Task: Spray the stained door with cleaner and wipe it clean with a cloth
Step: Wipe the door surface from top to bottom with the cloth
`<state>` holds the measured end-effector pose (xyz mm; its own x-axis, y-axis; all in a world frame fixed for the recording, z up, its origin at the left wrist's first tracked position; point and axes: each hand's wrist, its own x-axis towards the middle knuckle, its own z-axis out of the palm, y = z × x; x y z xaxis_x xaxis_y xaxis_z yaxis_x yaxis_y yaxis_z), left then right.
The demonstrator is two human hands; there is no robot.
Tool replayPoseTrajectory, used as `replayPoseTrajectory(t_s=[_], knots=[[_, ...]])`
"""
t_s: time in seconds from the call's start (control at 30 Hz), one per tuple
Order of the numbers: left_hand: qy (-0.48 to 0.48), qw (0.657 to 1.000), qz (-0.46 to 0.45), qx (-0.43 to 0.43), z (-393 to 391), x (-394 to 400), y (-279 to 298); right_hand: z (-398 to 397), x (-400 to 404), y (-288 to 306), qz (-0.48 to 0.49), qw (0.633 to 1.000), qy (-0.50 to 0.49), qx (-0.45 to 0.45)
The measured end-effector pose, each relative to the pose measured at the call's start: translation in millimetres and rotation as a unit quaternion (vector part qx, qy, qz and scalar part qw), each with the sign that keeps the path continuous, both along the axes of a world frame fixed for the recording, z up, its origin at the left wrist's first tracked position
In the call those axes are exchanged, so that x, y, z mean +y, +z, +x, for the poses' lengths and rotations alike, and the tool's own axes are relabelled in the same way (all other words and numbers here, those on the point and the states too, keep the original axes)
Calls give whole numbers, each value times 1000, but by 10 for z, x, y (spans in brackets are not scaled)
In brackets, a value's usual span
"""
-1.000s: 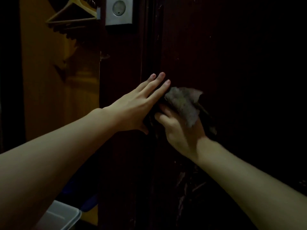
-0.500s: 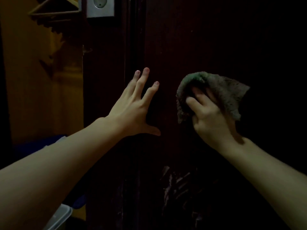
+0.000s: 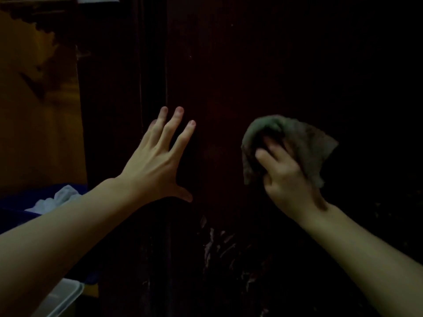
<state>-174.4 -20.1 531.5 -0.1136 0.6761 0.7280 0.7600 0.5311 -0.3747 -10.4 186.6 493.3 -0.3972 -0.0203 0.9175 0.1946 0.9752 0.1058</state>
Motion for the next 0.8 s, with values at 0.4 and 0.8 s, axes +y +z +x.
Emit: replayPoseTrajectory(t_s=[0.4, 0.8], knots=[[-65, 997, 7, 34, 511, 617, -69, 487, 645, -552, 134, 986, -84, -54], [-112, 991, 8, 68, 1062, 1215, -39, 990, 849, -1111, 106, 992, -68, 28]])
